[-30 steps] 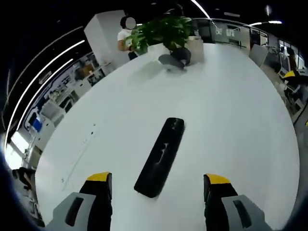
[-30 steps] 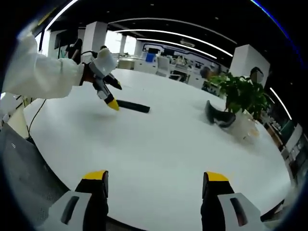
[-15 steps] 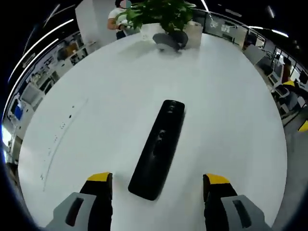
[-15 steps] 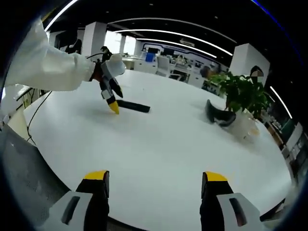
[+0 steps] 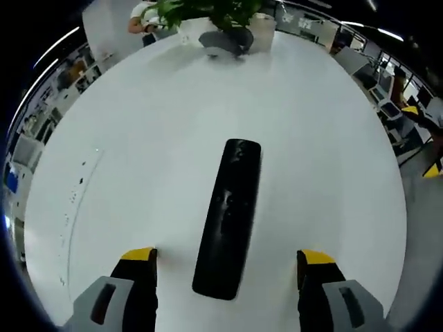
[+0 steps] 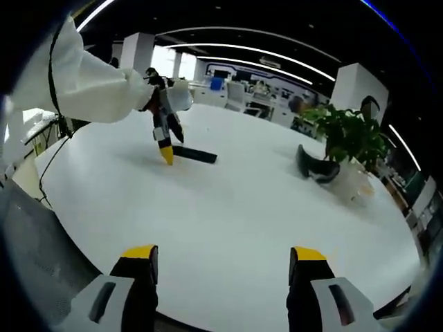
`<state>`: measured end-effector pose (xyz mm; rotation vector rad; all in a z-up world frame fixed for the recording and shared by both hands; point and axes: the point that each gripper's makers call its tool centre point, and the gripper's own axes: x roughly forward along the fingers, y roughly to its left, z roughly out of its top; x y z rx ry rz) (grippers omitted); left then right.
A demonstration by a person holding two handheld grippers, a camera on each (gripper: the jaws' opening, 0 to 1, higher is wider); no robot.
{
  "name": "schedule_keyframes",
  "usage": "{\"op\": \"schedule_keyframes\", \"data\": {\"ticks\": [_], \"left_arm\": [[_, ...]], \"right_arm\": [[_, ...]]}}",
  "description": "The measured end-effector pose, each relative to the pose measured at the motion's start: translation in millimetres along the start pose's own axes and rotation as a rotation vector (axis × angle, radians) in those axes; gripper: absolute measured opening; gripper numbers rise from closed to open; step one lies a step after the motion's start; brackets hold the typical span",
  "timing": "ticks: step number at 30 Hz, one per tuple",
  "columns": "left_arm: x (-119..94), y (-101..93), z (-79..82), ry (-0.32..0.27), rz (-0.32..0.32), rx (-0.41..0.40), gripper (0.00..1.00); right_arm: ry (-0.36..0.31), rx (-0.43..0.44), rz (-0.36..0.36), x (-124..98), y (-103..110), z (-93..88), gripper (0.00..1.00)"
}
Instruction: Press the specified remote control buttons in sequence, fully releasing each button before pressing the next.
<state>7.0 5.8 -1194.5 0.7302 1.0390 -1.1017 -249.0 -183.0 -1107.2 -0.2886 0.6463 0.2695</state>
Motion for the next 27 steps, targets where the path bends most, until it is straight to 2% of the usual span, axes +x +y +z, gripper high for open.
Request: {"op": "schedule_keyframes", "data": {"ticks": [6,11,18,24,26,27], "left_arm": [[-1.7,-0.5,-1.7,0.014,-0.001,0.005,0.82],[-4.5,-0.7,0.2,0.009,-0.009,0.026,0.66],[-4.8,-4.0,1.6,0.020,-0.021,0.067,0.52],[-2.5,-5.8,3.9,0.055,-0.021,0.098,0.36],[-1.6,-8.3,4.4,0.065,-0.011,0.110,0.25],[-1.5,-8.5,3.5,0.075,-0.004,0.112,0.24]], "right_arm": [[-0.005,-0.004,0.001,-0.6,0.7,1.4,0.76],[-0.014,-0.002,0.000,-1.1,0.1,3.5,0.76],[-0.028,-0.002,-0.003,-2.1,-0.5,6.0,0.76],[-0.027,-0.008,-0.007,-2.2,-1.2,5.8,0.75],[-0.029,-0.008,-0.012,-2.7,-2.3,6.2,0.75],[-0.030,-0.007,-0.014,-2.9,-2.6,6.3,0.75]]}}
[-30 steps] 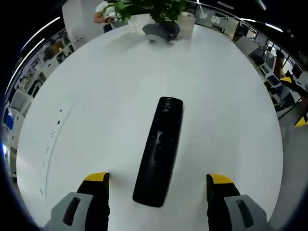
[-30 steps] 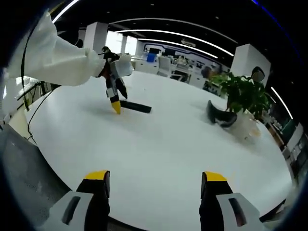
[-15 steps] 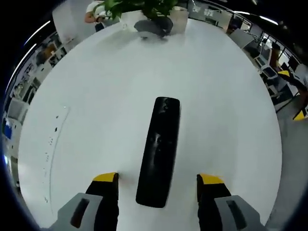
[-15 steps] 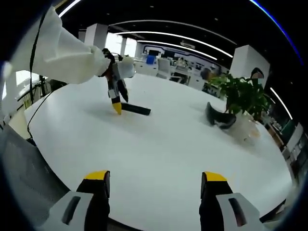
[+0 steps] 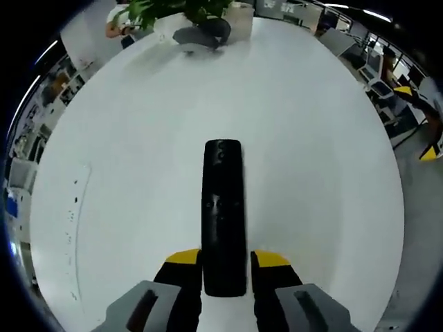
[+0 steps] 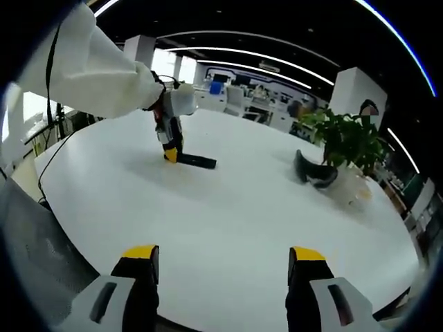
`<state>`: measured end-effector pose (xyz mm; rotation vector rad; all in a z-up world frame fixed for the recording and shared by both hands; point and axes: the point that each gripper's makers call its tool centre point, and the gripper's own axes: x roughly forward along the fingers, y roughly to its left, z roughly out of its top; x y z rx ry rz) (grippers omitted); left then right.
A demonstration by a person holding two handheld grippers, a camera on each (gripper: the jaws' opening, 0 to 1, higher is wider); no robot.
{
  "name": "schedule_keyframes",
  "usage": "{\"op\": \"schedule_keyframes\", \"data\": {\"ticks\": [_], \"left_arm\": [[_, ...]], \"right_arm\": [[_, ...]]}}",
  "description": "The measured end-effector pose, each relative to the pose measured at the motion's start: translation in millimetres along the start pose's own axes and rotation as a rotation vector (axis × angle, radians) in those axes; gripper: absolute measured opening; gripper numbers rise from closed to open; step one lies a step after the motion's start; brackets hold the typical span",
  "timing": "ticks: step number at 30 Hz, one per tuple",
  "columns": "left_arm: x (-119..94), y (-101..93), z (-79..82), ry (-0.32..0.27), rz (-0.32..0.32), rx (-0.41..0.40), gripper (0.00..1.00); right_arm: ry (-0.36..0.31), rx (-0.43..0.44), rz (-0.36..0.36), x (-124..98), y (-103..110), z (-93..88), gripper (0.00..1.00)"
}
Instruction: Press the specified remote control buttons in sequence, fully releasing each button before pressing the next.
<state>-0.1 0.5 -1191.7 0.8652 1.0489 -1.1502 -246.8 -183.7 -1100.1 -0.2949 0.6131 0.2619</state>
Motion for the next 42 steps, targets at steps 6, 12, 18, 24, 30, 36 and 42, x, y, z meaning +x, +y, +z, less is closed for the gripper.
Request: {"op": "schedule_keyframes", "data": {"ticks": [6,12,18,24,30,36,42], "left_arm": [[0.5,1.9,-1.2,0.012,0.011,-0.023,0.23],[0.4,-2.1,-1.6,0.020,0.028,-0.043,0.23],[0.2,-11.1,-0.9,0.022,0.030,-0.048,0.23],[-0.2,-27.7,-0.4,0.002,0.026,-0.042,0.23],[0.5,-38.6,0.5,0.006,0.027,-0.058,0.23],[1.9,-50.3,1.4,0.051,0.023,-0.036,0.23],[1.6,-57.3,0.1,0.071,0.017,-0.016,0.23]], "right_arm": [[-0.014,0.003,-0.010,-1.0,-2.0,1.7,0.75],[-0.019,0.008,-0.017,-1.4,-3.9,2.5,0.74],[-0.022,0.011,-0.022,-1.3,-5.3,3.3,0.74],[-0.019,0.004,-0.017,-1.0,-4.2,3.4,0.73],[-0.024,0.001,-0.016,-1.8,-4.1,4.0,0.71],[-0.026,-0.004,-0.011,-2.2,-2.5,4.2,0.71],[-0.026,0.009,-0.018,-2.7,-4.6,3.4,0.71]]}}
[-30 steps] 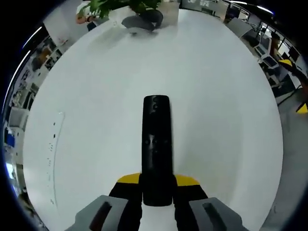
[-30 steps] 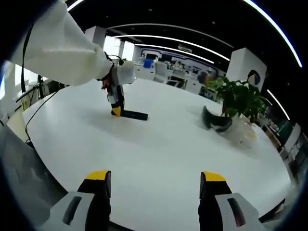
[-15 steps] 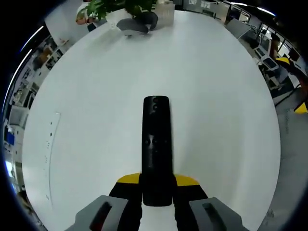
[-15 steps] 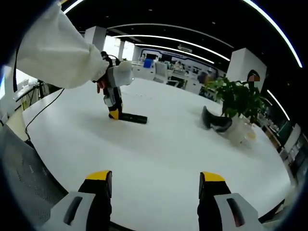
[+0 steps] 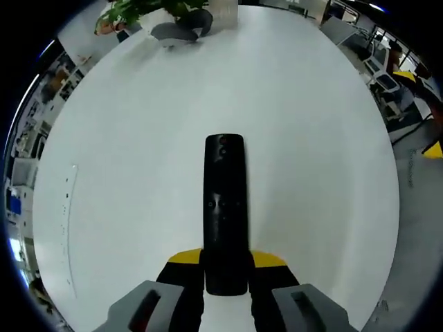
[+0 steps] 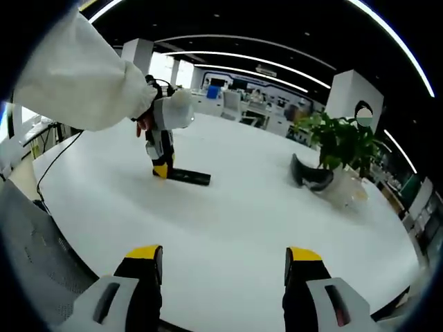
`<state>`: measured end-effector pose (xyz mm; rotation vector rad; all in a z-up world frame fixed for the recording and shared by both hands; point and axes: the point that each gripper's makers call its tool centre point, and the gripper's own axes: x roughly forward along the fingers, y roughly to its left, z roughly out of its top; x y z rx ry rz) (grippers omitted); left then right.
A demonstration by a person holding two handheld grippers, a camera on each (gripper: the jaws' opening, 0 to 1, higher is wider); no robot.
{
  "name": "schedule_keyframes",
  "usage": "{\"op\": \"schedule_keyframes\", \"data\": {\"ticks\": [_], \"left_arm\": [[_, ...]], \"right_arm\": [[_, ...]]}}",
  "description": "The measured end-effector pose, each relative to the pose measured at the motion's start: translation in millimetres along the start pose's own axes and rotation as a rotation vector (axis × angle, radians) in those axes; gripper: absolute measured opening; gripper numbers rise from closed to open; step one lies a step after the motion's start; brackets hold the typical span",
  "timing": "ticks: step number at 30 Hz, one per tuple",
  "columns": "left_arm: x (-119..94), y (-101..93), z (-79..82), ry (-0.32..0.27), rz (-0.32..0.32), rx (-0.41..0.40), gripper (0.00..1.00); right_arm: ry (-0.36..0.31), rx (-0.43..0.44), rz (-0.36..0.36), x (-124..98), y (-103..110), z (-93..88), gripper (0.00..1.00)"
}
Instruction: Press the specified remote control buttons in sequence, fully releasing each button before pressing the next.
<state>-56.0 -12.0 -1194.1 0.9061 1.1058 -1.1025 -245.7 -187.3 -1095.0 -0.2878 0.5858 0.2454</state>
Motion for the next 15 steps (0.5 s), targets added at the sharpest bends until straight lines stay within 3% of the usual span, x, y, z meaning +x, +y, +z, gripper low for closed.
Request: {"op": "schedule_keyframes", "data": {"ticks": [8,15], "left_arm": [[-1.2,-12.2,-1.7,-0.007,-0.003,0.003,0.23],[-2.6,-24.5,-3.2,-0.017,-0.007,-0.009,0.23]], "right_arm": [[0.012,0.010,0.014,0.6,2.3,-1.7,0.68],[0.030,0.018,0.072,2.0,12.5,-3.7,0.63]]}}
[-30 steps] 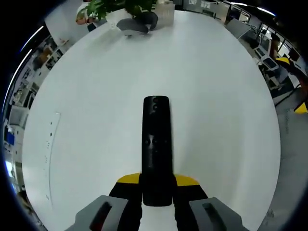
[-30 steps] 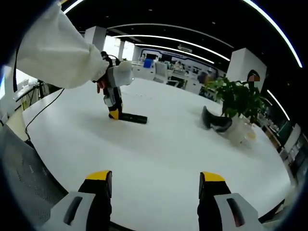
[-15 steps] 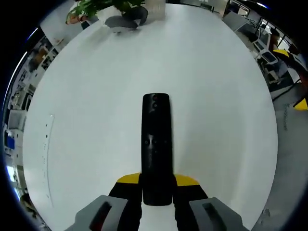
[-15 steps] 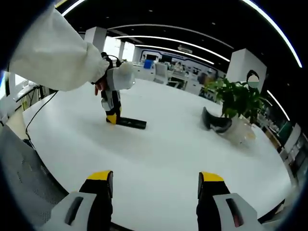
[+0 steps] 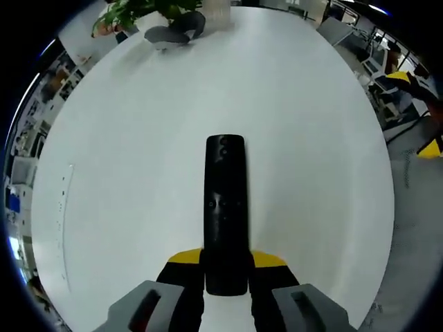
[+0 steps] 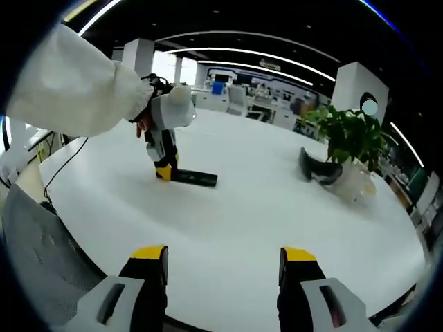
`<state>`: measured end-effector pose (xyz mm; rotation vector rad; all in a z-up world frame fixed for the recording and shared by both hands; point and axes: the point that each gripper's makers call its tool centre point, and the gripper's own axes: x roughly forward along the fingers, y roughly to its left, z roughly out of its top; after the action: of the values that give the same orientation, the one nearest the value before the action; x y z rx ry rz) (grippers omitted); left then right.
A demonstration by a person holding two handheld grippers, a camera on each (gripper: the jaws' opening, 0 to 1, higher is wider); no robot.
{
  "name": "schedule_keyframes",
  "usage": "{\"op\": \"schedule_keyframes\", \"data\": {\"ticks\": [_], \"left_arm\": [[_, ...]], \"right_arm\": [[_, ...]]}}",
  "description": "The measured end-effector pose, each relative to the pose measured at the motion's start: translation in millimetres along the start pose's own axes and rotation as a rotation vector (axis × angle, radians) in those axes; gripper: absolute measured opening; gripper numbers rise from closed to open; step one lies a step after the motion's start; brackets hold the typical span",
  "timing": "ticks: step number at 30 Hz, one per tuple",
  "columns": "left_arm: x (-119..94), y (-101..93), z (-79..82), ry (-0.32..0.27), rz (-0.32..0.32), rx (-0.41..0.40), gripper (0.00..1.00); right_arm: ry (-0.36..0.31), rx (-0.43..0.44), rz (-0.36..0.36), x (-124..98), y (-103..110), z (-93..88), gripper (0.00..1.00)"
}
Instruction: Press the specified remote control buttons in sequence, fully releasing each button before pressing the next.
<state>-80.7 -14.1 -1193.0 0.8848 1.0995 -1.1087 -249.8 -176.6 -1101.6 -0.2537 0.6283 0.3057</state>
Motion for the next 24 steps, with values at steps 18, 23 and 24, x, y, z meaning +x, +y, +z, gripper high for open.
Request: {"op": "schedule_keyframes", "data": {"ticks": [18,23,24], "left_arm": [[-0.9,-45.8,-7.6,-0.039,-0.001,-0.016,0.23],[-0.9,-56.8,-9.3,-0.042,0.000,-0.020,0.23],[-1.0,-58.9,-9.8,-0.043,0.000,-0.018,0.23]], "right_arm": [[-0.019,0.128,0.032,-5.1,-5.7,5.3,0.53],[-0.022,0.116,0.024,-6.7,-8.9,8.5,0.51],[-0.020,0.116,0.028,-7.2,-9.5,10.3,0.50]]}}
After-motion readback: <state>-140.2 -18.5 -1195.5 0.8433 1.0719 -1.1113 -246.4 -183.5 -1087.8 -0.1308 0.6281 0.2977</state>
